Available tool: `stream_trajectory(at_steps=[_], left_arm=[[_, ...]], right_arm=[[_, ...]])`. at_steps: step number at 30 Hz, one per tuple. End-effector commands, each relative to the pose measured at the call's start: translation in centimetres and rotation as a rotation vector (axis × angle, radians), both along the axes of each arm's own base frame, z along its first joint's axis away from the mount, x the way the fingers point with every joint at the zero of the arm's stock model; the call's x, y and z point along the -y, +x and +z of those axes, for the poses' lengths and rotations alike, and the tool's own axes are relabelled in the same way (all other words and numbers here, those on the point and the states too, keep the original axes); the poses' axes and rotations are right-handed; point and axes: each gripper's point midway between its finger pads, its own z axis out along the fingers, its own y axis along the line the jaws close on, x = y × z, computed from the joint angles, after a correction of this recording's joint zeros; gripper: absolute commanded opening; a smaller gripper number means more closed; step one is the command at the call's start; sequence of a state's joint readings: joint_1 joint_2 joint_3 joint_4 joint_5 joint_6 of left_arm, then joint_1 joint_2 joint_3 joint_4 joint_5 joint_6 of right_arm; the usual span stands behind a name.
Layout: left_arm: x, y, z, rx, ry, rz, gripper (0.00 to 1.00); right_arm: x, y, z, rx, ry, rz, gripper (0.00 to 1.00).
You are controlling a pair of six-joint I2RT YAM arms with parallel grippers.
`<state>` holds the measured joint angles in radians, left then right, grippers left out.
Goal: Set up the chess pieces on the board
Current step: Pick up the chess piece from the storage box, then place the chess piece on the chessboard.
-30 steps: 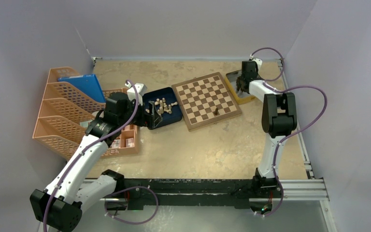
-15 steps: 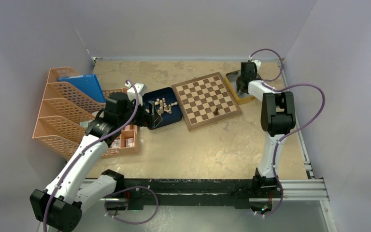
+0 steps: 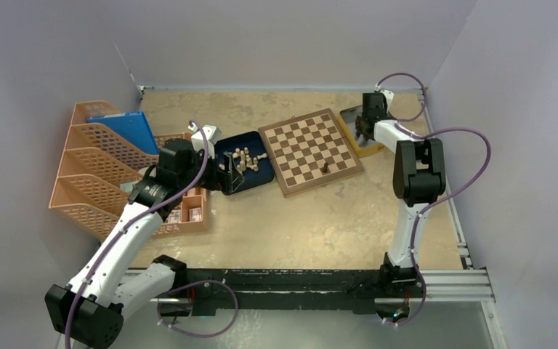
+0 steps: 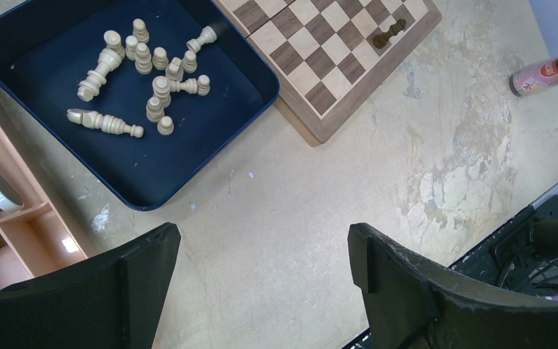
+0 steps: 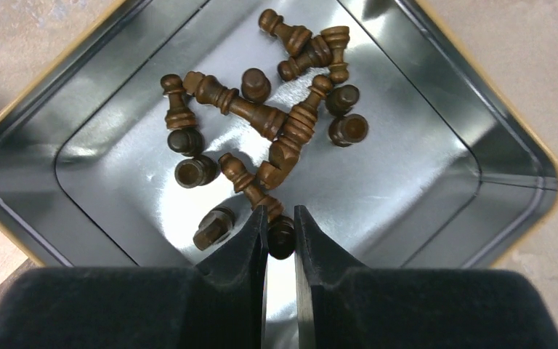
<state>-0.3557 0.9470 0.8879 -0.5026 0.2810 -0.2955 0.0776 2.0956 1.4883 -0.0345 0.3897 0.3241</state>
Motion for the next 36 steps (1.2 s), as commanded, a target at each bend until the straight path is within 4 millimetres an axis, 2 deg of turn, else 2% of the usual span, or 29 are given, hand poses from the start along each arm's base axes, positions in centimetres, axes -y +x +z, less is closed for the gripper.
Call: stream_trajectory(at_steps=[1, 6, 13, 22, 30, 36], left_arm=[[0.4, 0.1, 1.2, 0.042, -0.021, -0.014, 0.86], [0.3, 0.1, 1.3, 0.046, -0.022, -0.012, 0.86], [0.3, 0.1, 1.3, 0.044, -0.021, -0.011, 0.86], [0.3, 0.1, 1.3, 0.045, -0.023, -0.012, 0.86], [0.2, 0.0, 1.8, 0.064, -0.028, -0.006, 0.86], [0.2, -0.1, 2.0, 0.069, -0.032, -0.006, 0.86]], right_arm=[[0.7, 0.8, 8.7, 0.161, -0.012, -0.054, 0.14], [-0.2, 0.0, 10.7, 0.184, -0.004, -0.044, 0.13], [-2.2, -1.4, 11.1, 0.167, -0.005, -0.032, 0.13], [-5.4, -4.4, 12.6, 0.186, 0.018, 0.004, 0.14], [-7.4, -7.1, 13.1, 0.162, 0.043, 0.055, 0.14], [-7.8, -10.0, 11.4, 0.115, 0.03, 0.05, 0.15]])
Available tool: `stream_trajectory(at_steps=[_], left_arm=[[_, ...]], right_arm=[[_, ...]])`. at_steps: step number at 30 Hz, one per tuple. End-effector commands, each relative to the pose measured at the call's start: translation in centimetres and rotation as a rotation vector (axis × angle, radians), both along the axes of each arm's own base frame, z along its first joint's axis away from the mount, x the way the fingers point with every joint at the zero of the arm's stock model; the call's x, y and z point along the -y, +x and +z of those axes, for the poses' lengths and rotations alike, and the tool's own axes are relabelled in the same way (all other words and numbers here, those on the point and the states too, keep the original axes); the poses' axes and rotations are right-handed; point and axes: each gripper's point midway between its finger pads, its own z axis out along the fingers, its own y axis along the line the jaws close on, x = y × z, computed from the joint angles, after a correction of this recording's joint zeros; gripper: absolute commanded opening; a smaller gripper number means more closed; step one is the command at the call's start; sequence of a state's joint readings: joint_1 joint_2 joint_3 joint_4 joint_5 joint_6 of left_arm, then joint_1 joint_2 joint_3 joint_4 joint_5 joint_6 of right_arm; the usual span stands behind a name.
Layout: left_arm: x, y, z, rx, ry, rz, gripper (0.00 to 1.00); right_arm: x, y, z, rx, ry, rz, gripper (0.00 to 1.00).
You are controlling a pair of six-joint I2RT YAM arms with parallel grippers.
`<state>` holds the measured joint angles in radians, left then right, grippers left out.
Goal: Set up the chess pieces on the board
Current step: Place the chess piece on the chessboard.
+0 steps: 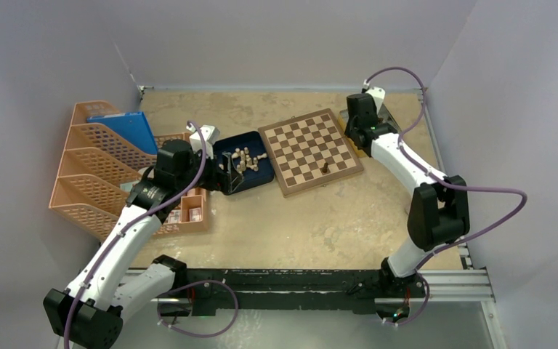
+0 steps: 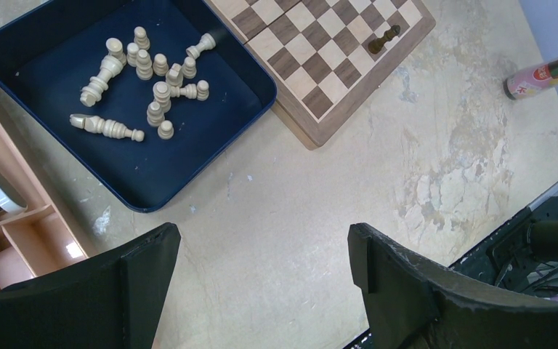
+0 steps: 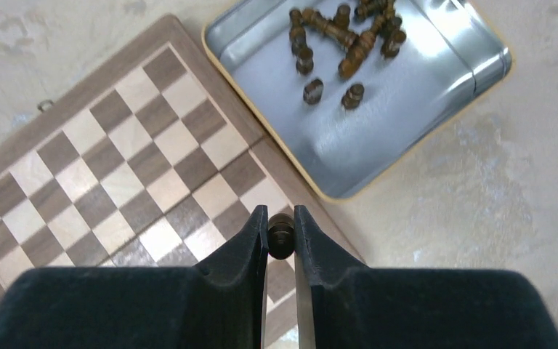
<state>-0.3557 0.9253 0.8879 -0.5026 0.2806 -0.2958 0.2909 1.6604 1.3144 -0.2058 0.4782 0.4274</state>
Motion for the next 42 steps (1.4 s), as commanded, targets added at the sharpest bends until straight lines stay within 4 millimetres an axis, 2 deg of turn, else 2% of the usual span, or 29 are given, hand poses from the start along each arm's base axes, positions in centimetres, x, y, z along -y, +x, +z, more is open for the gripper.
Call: stream_trajectory(at_steps=[1, 7, 12, 20, 35, 42], left_arm=[[0.3, 0.1, 1.5, 0.049, -0.025, -0.008, 0.86], [0.4, 0.0, 1.4, 0.047, -0.028, -0.015, 0.86], [0.4, 0.0, 1.4, 0.043, -0.029, -0.014, 0.86], [0.4, 0.0, 1.3, 0.043, -0.028, -0.015, 0.86], [0.7, 0.0, 1.0, 0.028, -0.033, -0.028, 0.86], [0.7, 0.0, 0.9, 0.024, -0.03, -0.028, 0.86]], right_arm=[[0.1, -2.3, -0.5, -0.016, -0.001, -0.031, 0.15], [-1.4, -4.4, -2.9, -0.067, 0.024, 0.004, 0.15], [-2.4, -5.4, -4.3, -0.08, 0.035, 0.01, 0.17], [-3.3, -5.3, -5.3, -0.075, 0.064, 0.02, 0.16], [-6.2, -5.0, -7.6, -0.117, 0.102, 0.103, 0.18], [-5.6, -5.3, -8.9, -0.14, 0.068, 0.081, 0.18]])
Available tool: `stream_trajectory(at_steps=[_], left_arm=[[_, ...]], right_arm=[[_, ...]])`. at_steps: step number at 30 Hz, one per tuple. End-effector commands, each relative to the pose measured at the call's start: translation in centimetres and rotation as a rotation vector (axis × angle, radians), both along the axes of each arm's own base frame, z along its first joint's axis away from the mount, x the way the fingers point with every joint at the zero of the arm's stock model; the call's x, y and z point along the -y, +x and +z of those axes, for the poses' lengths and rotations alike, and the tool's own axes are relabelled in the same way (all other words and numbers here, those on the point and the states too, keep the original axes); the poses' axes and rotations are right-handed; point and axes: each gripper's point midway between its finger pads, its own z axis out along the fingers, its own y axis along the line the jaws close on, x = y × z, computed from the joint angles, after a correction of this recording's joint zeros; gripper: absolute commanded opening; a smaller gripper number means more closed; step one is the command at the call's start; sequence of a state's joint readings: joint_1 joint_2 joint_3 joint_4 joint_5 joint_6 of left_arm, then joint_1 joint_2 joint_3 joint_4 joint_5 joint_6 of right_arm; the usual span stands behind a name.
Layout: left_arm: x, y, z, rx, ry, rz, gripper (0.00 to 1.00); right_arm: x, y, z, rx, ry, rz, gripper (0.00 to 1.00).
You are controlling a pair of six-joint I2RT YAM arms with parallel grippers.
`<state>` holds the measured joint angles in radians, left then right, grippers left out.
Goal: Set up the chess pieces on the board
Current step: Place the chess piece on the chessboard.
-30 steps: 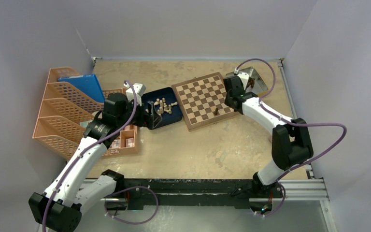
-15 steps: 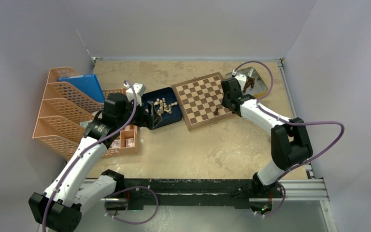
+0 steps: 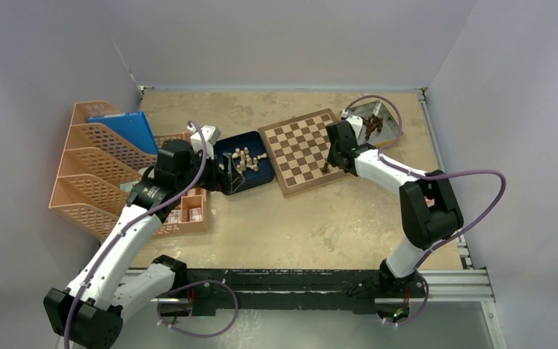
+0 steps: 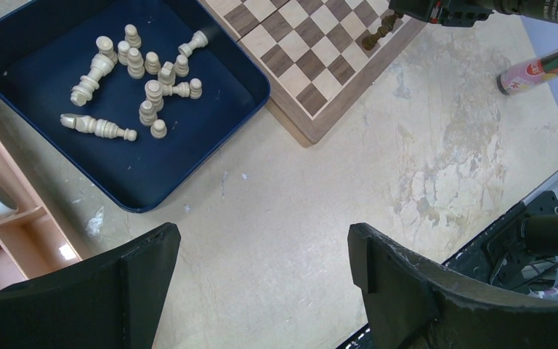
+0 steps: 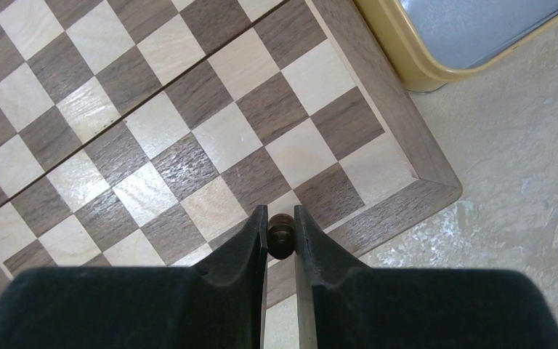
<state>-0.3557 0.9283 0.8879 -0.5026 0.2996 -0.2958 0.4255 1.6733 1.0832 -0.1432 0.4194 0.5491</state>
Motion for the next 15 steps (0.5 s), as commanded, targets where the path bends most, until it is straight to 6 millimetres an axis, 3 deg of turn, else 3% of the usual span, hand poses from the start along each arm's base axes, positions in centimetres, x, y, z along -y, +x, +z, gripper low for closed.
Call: stream_trajectory(at_steps=[1, 15], left_arm=[[0.4, 0.22, 0.94, 0.032, -0.022, -0.01, 0.86], [0.08, 0.25, 1.15, 0.046, -0.015, 0.006, 0.86]], right_arm=[[0.02, 0.36, -0.03, 0.026, -0.001, -0.018, 0.18], [0.36, 0.04, -0.4, 0.015, -0.02, -0.031, 0.27]])
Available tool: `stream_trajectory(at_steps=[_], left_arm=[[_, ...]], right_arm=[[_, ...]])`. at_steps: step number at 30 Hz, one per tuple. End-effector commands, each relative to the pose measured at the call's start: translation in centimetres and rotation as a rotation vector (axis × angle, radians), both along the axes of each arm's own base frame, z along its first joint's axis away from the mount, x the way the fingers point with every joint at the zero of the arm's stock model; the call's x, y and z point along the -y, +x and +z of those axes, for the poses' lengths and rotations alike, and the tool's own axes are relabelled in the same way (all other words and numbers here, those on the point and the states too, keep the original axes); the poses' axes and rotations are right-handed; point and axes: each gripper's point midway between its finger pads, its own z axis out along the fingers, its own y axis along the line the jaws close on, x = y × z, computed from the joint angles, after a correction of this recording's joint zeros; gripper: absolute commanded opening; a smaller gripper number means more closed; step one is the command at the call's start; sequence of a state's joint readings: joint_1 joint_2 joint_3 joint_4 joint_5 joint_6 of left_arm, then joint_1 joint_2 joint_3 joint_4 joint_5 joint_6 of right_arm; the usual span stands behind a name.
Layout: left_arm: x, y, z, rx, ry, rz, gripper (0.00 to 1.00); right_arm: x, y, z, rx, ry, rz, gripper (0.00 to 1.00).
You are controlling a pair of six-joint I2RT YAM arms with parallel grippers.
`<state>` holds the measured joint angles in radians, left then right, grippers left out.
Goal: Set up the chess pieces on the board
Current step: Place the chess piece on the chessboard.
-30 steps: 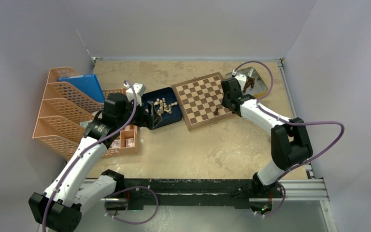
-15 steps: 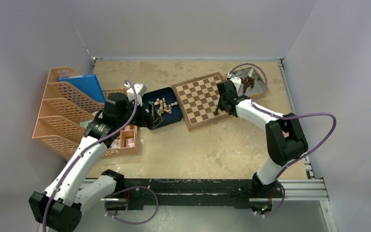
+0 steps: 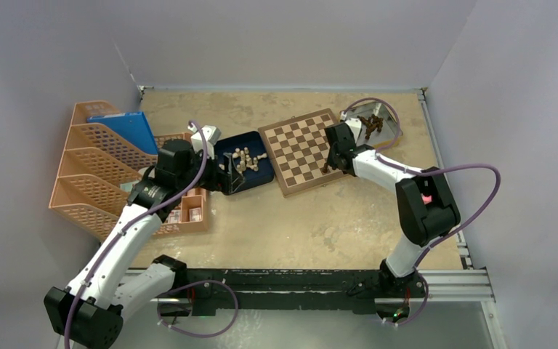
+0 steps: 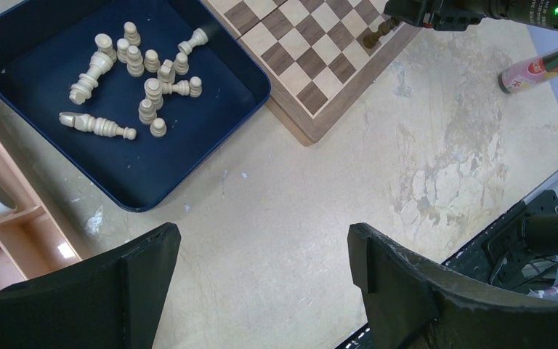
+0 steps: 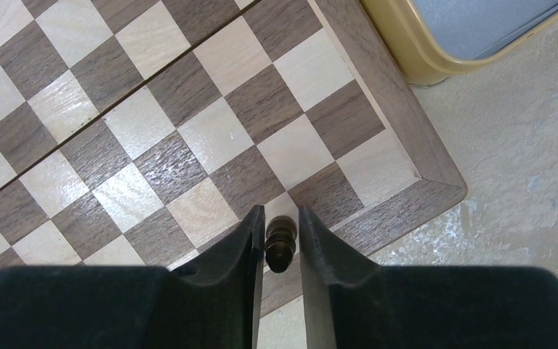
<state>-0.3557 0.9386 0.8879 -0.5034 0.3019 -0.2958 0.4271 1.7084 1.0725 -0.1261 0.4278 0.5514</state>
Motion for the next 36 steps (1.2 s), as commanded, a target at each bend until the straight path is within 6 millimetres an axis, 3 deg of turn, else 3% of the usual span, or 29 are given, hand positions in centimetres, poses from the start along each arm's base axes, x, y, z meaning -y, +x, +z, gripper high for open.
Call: stream_trajectory(at_steps=[1, 8, 15, 24, 36], left_arm=[[0.0, 0.2, 1.4, 0.054, -0.016, 0.007, 0.86], [-0.1, 0.3, 1.4, 0.052, -0.01, 0.014, 0.86], [0.0, 0.3, 1.3, 0.049, -0.011, 0.01, 0.86], [0.1, 0.2, 1.2, 0.044, -0.013, 0.004, 0.86], [0.3, 0.1, 1.3, 0.045, -0.021, -0.007, 0.86]], right_arm=[[0.2, 0.2, 1.3, 0.041, -0.005, -0.025, 0.28], [0.1, 0.2, 1.7, 0.043, -0.006, -0.014, 0.3], [0.2, 0.5, 3.5, 0.054, -0.018, -0.018, 0.31], [0.8, 3.1, 7.9, 0.144, -0.063, -0.062, 0.33], [6.0, 8.8, 11.4, 0.245, -0.122, -0.16, 0.33]])
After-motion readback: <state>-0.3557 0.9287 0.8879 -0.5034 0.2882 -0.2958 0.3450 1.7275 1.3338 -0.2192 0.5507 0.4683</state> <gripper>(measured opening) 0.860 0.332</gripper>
